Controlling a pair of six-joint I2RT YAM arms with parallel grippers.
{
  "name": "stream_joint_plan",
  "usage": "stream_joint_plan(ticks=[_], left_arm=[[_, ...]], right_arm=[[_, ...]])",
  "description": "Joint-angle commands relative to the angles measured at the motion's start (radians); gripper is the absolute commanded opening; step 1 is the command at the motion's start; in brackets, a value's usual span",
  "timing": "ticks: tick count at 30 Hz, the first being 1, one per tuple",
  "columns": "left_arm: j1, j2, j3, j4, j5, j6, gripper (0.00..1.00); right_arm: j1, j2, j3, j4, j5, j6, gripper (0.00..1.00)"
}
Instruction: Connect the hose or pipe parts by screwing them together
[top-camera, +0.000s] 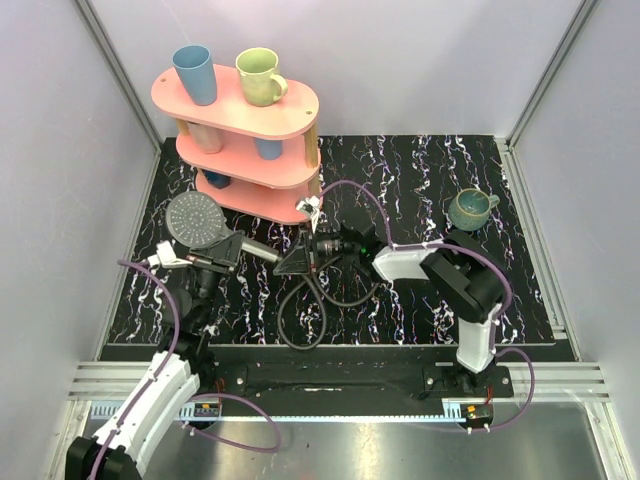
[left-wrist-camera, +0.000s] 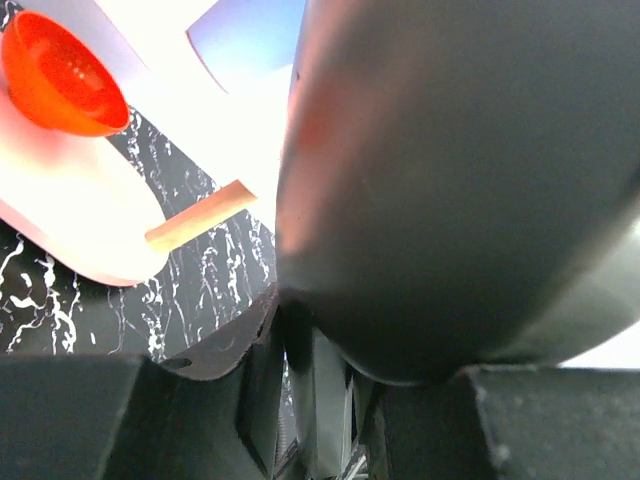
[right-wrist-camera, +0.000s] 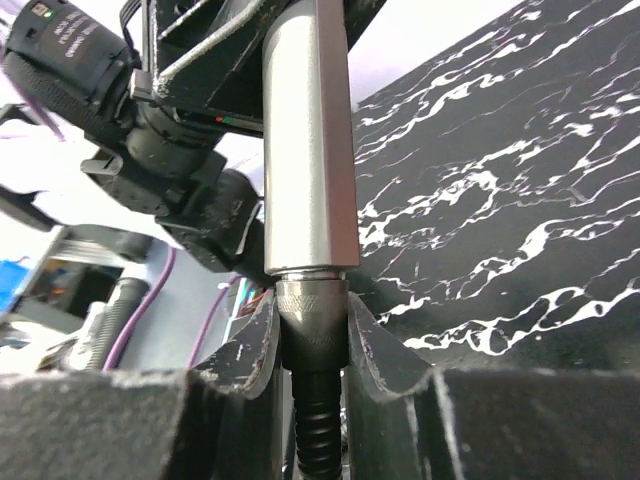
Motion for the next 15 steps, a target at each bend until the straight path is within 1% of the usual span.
stream_joint_plan(ticks=[1,3,4,6,7,8,9,10,11,12,13,14,15], left_arm=[[-0.01,0.02,-0.009,0.054,0.135,0.081,0.0],[-0.01,0.014,0.023,-0.005,0.104,0.101,0.0],[-0.011,0.006,0.037,-0.069,0.092,0.104,0.0],[-0.01,-0.001,0.086,-0.144,0.065,0.107,0.0],[-0.011,0.0,0.105,-0.204,0.041,0.116,0.0],[-0.01,0.0,0.156,-0.239,0.036,0.128,0.0],[-0.01,0.003,0.187,-0.279,0.029,0.146,0.0],[-0.01,0.008,0.224,-0.381,0.019,0.153,0.0],[-0.01,0.026,0.297,-0.439,-0.005,0.156,0.0],[-0.01,0.032,0.332,-0.492,-0.008,0.163,0.0],[-0.01,0.042,0.361,-0.575,-0.014,0.168,0.0],[-0.01,0.051,0.408,-0.612,-0.028,0.168,0.0],[-0.011,0.064,0.43,-0.652,-0.039,0.154,0.0]], right_arm=[[-0.135,0.069,0.041,0.44,-0.021,0.298,0.02],[-0.135,0.06,0.035,0.363,-0.02,0.249,0.13],[-0.135,0.041,0.026,0.338,-0.021,0.231,0.23],[-0.135,0.011,0.012,0.254,-0.008,0.159,0.38],[-0.135,-0.029,-0.009,0.222,-0.003,0.128,0.43],[-0.135,-0.052,-0.021,0.164,-0.001,0.049,0.49],[-0.135,-0.074,-0.038,0.137,0.024,0.01,0.53],[-0.133,-0.122,-0.073,0.107,0.06,-0.028,0.56],[-0.133,-0.147,-0.084,0.023,0.093,-0.114,0.63],[-0.135,-0.17,-0.09,-0.026,0.135,-0.153,0.67],[-0.133,-0.215,-0.094,-0.079,0.156,-0.193,0.71],[-0.129,-0.238,-0.094,-0.184,0.179,-0.269,0.73],[-0.124,-0.262,-0.095,-0.232,0.237,-0.311,0.75]])
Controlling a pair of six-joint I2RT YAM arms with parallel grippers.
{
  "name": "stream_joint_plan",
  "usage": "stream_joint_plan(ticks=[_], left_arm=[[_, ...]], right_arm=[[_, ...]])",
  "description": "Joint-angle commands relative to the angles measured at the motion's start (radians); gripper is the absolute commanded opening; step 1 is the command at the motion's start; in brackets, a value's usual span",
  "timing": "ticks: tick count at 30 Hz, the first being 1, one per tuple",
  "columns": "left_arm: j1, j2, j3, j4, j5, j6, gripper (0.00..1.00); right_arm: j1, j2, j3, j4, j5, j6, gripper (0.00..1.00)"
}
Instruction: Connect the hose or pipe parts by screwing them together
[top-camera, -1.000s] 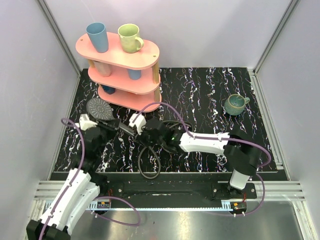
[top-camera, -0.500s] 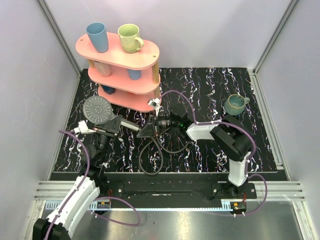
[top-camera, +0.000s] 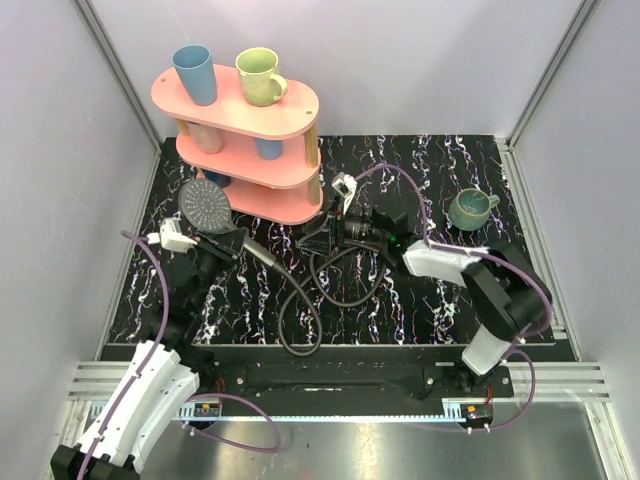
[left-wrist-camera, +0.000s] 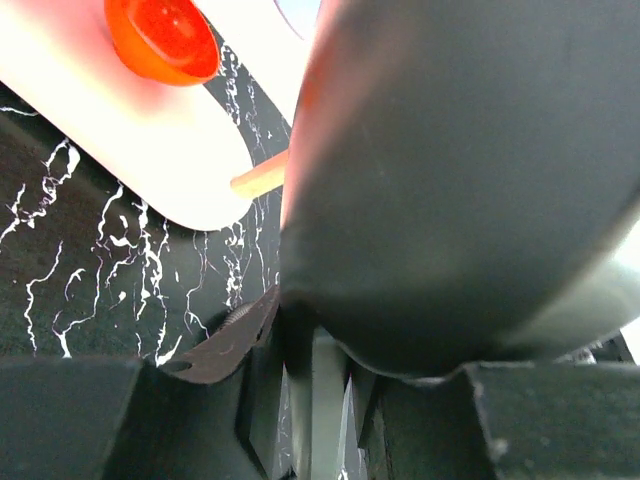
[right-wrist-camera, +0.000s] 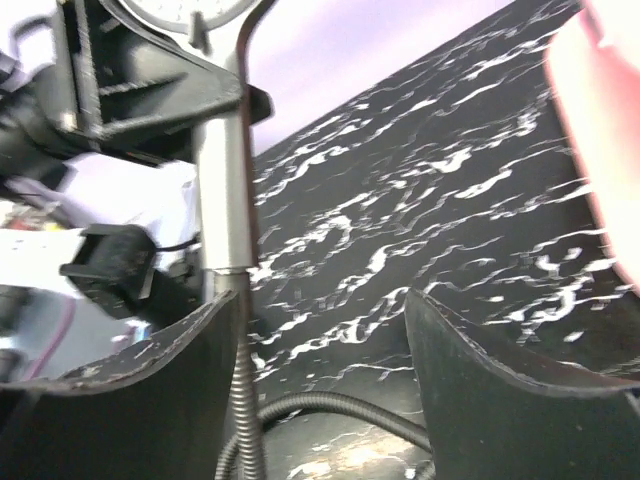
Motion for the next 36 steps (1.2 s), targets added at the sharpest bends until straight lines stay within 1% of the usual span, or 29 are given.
stream_joint_plan(ticks=[1,2,3,4,5,6,7,8,9,10,15,19,21,23,26,27,28,30,31,32,33,34,35,36], left_arm=[[-0.002,0.025,0.183,-0.218,-0.058,0.025,0.0],[-0.002,0.031,0.221,-0.257,-0.09,0.012,0.0],[-0.002,0.054,0.243,-0.292,-0.107,-0.015,0.0],[-0.002,0.066,0.266,-0.367,-0.122,-0.027,0.0],[-0.002,0.078,0.313,-0.404,-0.151,-0.038,0.0],[-0.002,0.095,0.335,-0.441,-0.162,-0.052,0.0],[-0.003,0.126,0.358,-0.504,-0.173,-0.054,0.0],[-0.002,0.141,0.395,-0.527,-0.187,-0.054,0.0],[-0.002,0.155,0.412,-0.549,-0.196,-0.055,0.0],[-0.002,0.172,0.424,-0.585,-0.202,-0.058,0.0],[-0.002,0.199,0.466,-0.627,-0.207,-0.095,0.0],[-0.002,0.238,0.505,-0.68,-0.187,-0.129,0.0],[-0.002,0.258,0.518,-0.685,-0.161,-0.138,0.0],[-0.002,0.267,0.518,-0.699,-0.155,-0.156,0.0],[-0.002,0.269,0.512,-0.699,-0.147,-0.167,0.0],[-0.002,0.269,0.51,-0.699,-0.145,-0.164,0.0],[-0.002,0.265,0.507,-0.694,-0.145,-0.16,0.0],[-0.002,0.259,0.492,-0.666,-0.13,-0.126,0.0],[-0.002,0.24,0.478,-0.647,-0.115,-0.108,0.0],[-0.002,0.224,0.438,-0.633,-0.094,-0.095,0.0],[-0.002,0.206,0.411,-0.601,-0.084,-0.094,0.0],[-0.002,0.151,0.377,-0.567,-0.073,-0.092,0.0],[-0.003,0.119,0.289,-0.519,-0.037,-0.09,0.0],[-0.002,0.079,0.234,-0.383,-0.015,-0.09,0.0]], right_arm=[[0.06,-0.174,-0.006,-0.271,0.199,-0.301,0.76],[0.078,-0.196,-0.003,-0.358,0.236,-0.385,0.76],[0.112,-0.217,0.003,-0.409,0.323,-0.432,0.76],[0.144,-0.251,0.026,-0.461,0.374,-0.476,0.76],[0.222,-0.264,0.038,-0.55,0.426,-0.566,0.76],[0.257,-0.273,0.052,-0.584,0.531,-0.599,0.77],[0.29,-0.284,0.066,-0.607,0.576,-0.625,0.78],[0.345,-0.284,0.07,-0.632,0.613,-0.656,0.79],[0.363,-0.282,0.077,-0.637,0.674,-0.661,0.78],[0.38,-0.279,0.087,-0.641,0.691,-0.664,0.79],[0.465,-0.225,0.158,-0.706,0.779,-0.696,0.79],[0.518,-0.132,0.225,-0.716,0.863,-0.719,0.79],[0.529,-0.098,0.247,-0.7,0.921,-0.739,0.76],[0.542,-0.049,0.297,-0.721,0.946,-0.76,0.73],[0.561,-0.015,0.331,-0.709,1.023,-0.788,0.5],[0.563,-0.014,0.327,-0.689,1.037,-0.79,0.3],[0.566,-0.02,0.31,-0.645,1.044,-0.782,0.22],[0.565,-0.038,0.284,-0.596,1.043,-0.761,0.09],[0.566,-0.046,0.249,-0.568,1.034,-0.739,0.04],[0.556,-0.053,0.229,-0.501,0.996,-0.73,0.02],[0.543,-0.055,0.209,-0.468,0.968,-0.713,0.0],[0.529,-0.049,0.195,-0.451,0.931,-0.664,0.0],[0.513,-0.043,0.199,-0.454,0.832,-0.636,0.0],[0.474,-0.034,0.201,-0.453,0.795,-0.609,0.0]])
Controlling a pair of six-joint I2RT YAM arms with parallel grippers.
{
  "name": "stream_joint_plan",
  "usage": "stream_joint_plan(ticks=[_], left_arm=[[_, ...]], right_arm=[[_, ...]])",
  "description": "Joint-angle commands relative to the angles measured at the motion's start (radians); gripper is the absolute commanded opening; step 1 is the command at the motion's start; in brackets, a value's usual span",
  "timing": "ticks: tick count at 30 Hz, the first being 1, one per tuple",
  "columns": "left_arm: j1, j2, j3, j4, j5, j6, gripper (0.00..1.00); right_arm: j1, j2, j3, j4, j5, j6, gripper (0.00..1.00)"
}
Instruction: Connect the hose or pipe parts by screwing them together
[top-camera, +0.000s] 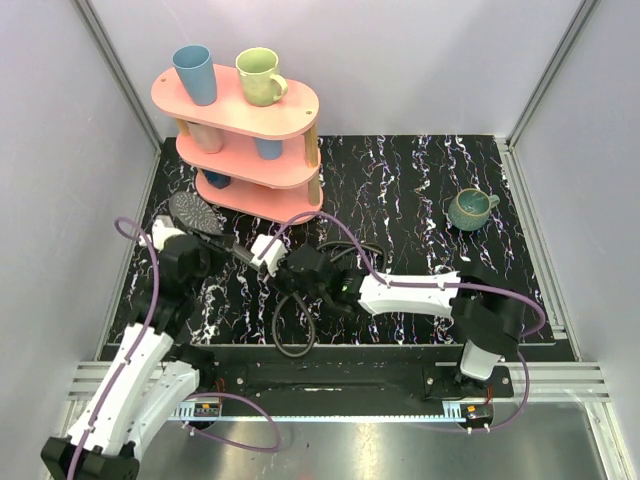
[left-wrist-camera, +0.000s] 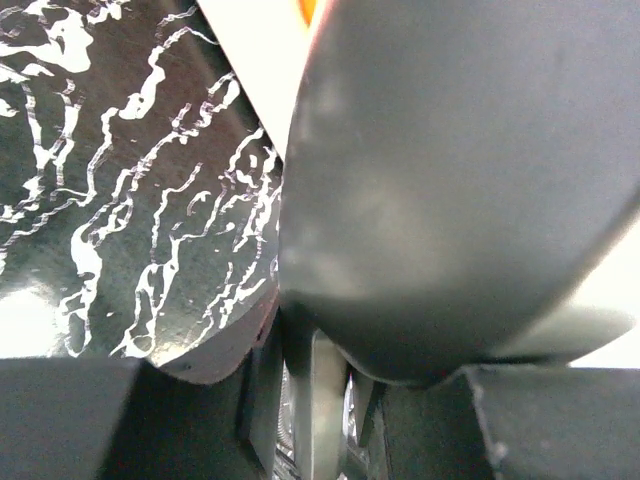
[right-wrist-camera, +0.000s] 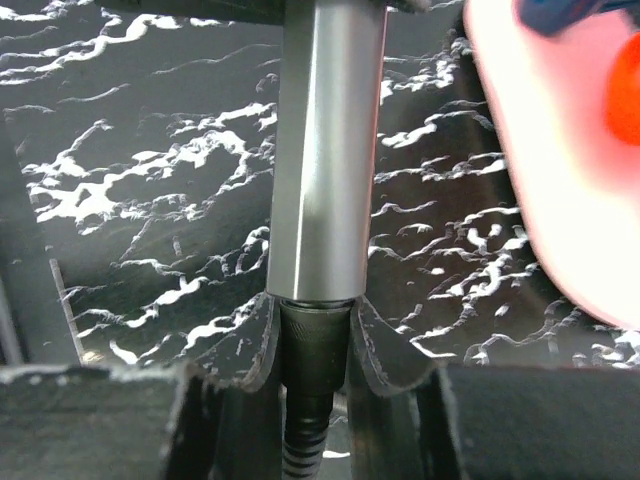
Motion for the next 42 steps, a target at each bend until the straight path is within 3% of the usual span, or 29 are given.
stream_joint_plan(ticks=[1,3,6,11,14,15,18,19,23,27,30,34,42], left_arm=[[-0.007,-0.161,-0.265,0.34,0.158,0.053,0.0],[-0.007,-0.262,-0.378,0.603,0.212,0.064,0.0],[-0.007,-0.34,-0.548,0.865,0.248,0.102,0.0],[-0.007,-0.387,-0.676,1.054,0.274,0.185,0.0],[-0.007,-0.374,-0.678,1.067,0.265,0.194,0.0],[-0.007,-0.371,-0.671,1.047,0.26,0.197,0.0],[-0.005,-0.341,-0.621,0.958,0.245,0.212,0.0],[-0.007,-0.327,-0.58,0.923,0.235,0.219,0.0],[-0.005,-0.295,-0.474,0.746,0.157,0.234,0.0],[-0.005,-0.235,-0.345,0.494,0.073,0.16,0.0],[-0.005,-0.137,-0.208,0.293,0.03,0.133,0.0],[-0.005,-0.069,-0.102,0.165,0.016,0.055,0.0],[-0.005,-0.021,0.03,0.015,-0.015,-0.021,0.0]], right_arm=[[-0.094,-0.02,-0.021,0.144,-0.233,0.145,0.0],[-0.17,-0.02,-0.048,0.217,-0.433,0.213,0.0],[-0.262,-0.002,-0.085,0.416,-0.721,0.438,0.0],[-0.405,0.126,-0.049,0.729,-1.051,0.794,0.0],[-0.427,0.201,-0.033,0.844,-1.087,0.925,0.0],[-0.427,0.21,-0.038,0.843,-1.078,0.928,0.02],[-0.428,0.175,-0.079,0.782,-1.003,0.866,0.29],[-0.427,0.161,-0.09,0.754,-0.983,0.811,0.43],[-0.427,0.065,-0.122,0.536,-0.896,0.653,0.75],[-0.412,-0.097,-0.15,0.281,-0.745,0.426,0.77],[-0.347,-0.188,-0.142,0.077,-0.54,0.223,0.79],[-0.207,-0.222,-0.082,-0.118,-0.36,0.047,0.82],[-0.047,-0.127,0.004,-0.18,-0.107,0.009,0.84]])
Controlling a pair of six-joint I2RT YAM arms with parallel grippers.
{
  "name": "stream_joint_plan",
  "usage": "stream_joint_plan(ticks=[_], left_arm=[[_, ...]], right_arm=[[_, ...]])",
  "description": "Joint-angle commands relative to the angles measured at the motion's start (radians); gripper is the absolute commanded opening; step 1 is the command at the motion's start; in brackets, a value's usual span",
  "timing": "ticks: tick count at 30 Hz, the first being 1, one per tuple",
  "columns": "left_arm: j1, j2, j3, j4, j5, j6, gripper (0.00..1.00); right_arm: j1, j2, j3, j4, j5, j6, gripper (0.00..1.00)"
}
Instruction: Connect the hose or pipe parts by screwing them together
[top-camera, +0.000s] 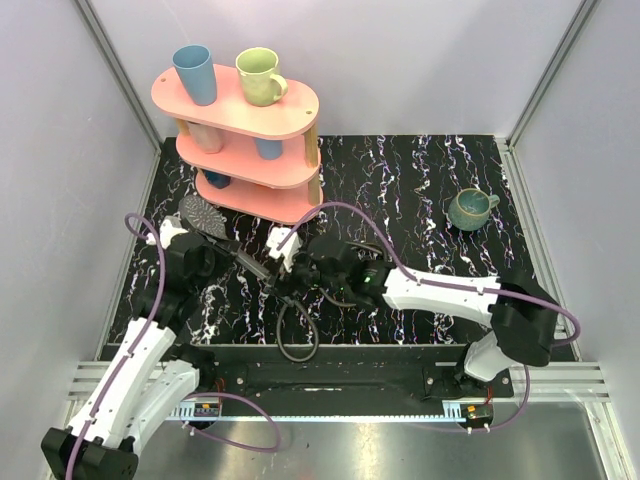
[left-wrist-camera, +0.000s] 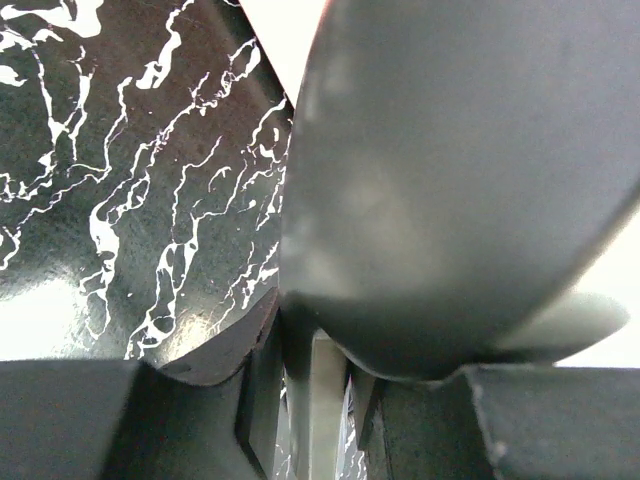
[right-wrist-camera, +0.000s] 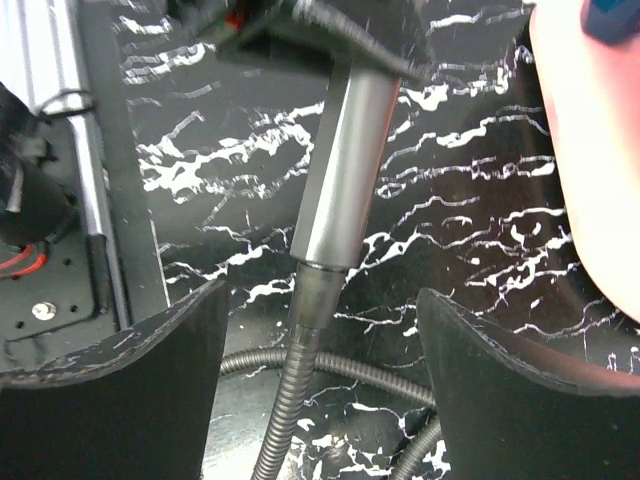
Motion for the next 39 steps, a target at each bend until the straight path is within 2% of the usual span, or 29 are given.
stream_joint_plan(ticks=[1,4,5,7,8,9,12,14,15,16,17,19,22,24,25,26,27,28,29,31,32,35,38,39], left_arm=[[-0.001,0.003,0.135,-0.056,-0.051,-0.049,0.0],[-0.003,-0.003,0.141,-0.075,-0.051,-0.062,0.0],[-0.001,-0.013,0.138,-0.07,-0.042,-0.068,0.0],[-0.001,-0.026,0.123,-0.07,-0.034,-0.08,0.0],[-0.001,-0.032,0.117,-0.069,-0.033,-0.085,0.0],[-0.001,-0.044,0.112,-0.07,-0.031,-0.085,0.0],[-0.001,-0.058,0.088,-0.066,-0.028,-0.088,0.0],[-0.001,-0.061,0.058,-0.058,-0.026,-0.094,0.0],[-0.001,-0.061,0.048,-0.055,-0.022,-0.1,0.0],[-0.001,-0.061,0.025,-0.046,-0.016,-0.106,0.0],[-0.001,-0.061,0.015,-0.023,0.001,-0.109,0.0],[-0.001,-0.058,-0.011,0.002,0.015,-0.108,0.0],[-0.001,-0.087,-0.066,0.111,0.043,-0.042,0.0],[-0.001,-0.116,-0.15,0.255,0.043,0.0,0.0],[-0.001,-0.128,-0.182,0.314,0.04,0.013,0.0],[0.0,-0.157,-0.216,0.441,0.038,0.032,0.0],[0.002,-0.17,-0.285,0.509,0.038,0.047,0.0],[0.003,-0.184,-0.319,0.578,0.049,0.061,0.0],[0.003,-0.205,-0.357,0.746,0.059,0.084,0.0],[0.005,-0.221,-0.484,0.944,0.098,0.095,0.0],[0.005,-0.221,-0.52,1.114,0.104,0.092,0.0],[0.006,-0.178,-0.61,1.343,0.144,0.107,0.0],[0.006,-0.116,-0.601,1.355,0.217,0.147,0.0],[0.006,-0.104,-0.585,1.334,0.214,0.143,0.0]], right_arm=[[0.053,0.071,0.067,-0.053,0.221,-0.077,0.82],[0.078,0.128,0.104,-0.036,0.26,-0.083,0.76],[0.079,0.139,0.112,-0.03,0.284,-0.083,0.66],[0.09,0.156,0.126,0.002,0.297,-0.085,0.53],[0.091,0.157,0.126,0.021,0.3,-0.089,0.42],[0.096,0.153,0.115,0.042,0.304,-0.091,0.4],[0.096,0.154,0.118,0.09,0.292,-0.077,0.38],[0.095,0.165,0.13,0.085,0.29,-0.065,0.42],[0.095,0.174,0.146,0.082,0.289,-0.063,0.48],[0.095,0.18,0.152,0.079,0.289,-0.063,0.47],[0.095,0.185,0.156,0.077,0.278,-0.068,0.37],[0.095,0.189,0.156,0.076,0.245,-0.079,0.11],[0.096,0.186,0.169,0.044,0.185,-0.06,0.0],[0.076,0.176,0.166,0.041,0.153,-0.031,0.0],[0.049,0.168,0.161,0.044,0.031,-0.005,0.0],[0.017,0.156,0.156,0.056,-0.048,0.027,0.0],[-0.06,0.153,0.147,0.073,-0.131,0.098,0.0],[-0.097,0.151,0.14,0.124,-0.298,0.125,0.0],[-0.129,0.154,0.135,0.151,-0.376,0.174,0.0],[-0.214,0.163,0.126,0.243,-0.57,0.281,0.0],[-0.233,0.186,0.129,0.264,-0.626,0.312,0.0],[-0.281,0.241,0.158,0.33,-0.781,0.42,0.0],[-0.295,0.26,0.158,0.348,-0.797,0.438,0.01],[-0.294,0.257,0.158,0.325,-0.774,0.405,0.14]])
